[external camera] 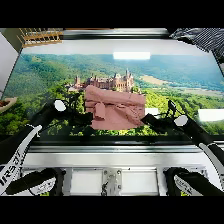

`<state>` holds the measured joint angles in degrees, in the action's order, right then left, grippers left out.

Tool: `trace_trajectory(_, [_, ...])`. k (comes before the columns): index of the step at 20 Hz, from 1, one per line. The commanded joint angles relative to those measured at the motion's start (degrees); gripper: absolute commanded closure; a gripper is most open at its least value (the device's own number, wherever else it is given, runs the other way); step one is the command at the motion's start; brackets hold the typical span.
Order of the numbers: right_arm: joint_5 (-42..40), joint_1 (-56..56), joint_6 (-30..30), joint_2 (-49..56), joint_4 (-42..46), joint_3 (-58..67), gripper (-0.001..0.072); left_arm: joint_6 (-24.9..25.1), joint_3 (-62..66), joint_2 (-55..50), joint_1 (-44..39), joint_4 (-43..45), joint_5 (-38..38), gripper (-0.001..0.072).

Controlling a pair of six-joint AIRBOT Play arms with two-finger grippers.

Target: Fold the clothes and pants, and hang the long-sleeved shirts on hangers.

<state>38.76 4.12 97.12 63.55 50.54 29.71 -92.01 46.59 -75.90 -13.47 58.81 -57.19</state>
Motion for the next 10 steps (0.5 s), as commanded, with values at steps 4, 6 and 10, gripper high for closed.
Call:
trace_trajectory(4, [-9.0, 4.1, 0.2, 3.6, -3.3, -1.7, 0.0004, 0.1, 0.1, 0.1, 0.1, -0.1, 0.3, 0.0662])
trace_trajectory(6, [-10.4, 6.1, 0.2, 4.4, -3.3, -1.7, 0.0007, 0.1, 0.1, 0.1, 0.1, -0.1, 0.3, 0.0661])
trace_trajectory(10, [-13.2, 8.2, 0.1, 4.6, -3.2, -1.7, 0.041, 0.1, 0.1, 0.1, 0.1, 0.0, 0.3, 0.0661])
